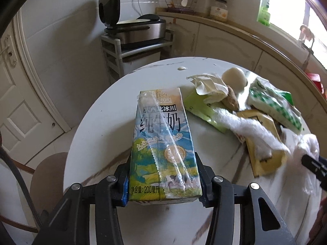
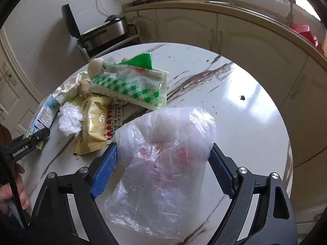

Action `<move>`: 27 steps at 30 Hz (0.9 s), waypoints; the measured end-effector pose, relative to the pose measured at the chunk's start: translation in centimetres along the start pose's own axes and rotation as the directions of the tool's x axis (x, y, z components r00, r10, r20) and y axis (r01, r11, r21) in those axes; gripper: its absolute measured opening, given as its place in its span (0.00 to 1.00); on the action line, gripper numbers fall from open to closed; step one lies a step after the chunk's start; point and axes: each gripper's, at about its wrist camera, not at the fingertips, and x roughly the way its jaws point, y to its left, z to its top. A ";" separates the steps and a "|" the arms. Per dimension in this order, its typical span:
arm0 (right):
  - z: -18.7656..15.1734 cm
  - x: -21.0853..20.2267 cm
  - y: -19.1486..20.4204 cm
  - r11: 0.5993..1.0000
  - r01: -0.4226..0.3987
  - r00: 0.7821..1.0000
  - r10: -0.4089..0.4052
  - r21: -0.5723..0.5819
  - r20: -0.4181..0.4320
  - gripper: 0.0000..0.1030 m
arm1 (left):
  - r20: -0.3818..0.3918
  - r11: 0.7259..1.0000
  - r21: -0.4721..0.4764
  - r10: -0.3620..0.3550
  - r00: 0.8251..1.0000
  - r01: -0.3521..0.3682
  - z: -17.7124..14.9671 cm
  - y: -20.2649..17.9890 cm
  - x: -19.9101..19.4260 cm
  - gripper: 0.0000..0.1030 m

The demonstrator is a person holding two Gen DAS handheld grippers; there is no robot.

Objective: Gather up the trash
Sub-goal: 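Carry the carton and bag to the blue bin and release both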

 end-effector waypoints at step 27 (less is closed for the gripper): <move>-3.2 -8.0 -7.8 0.982 -0.116 0.980 0.089 0.149 0.176 0.83 | 0.114 0.933 0.318 -0.212 0.971 0.166 -5.3 -13.7 -12.5 0.44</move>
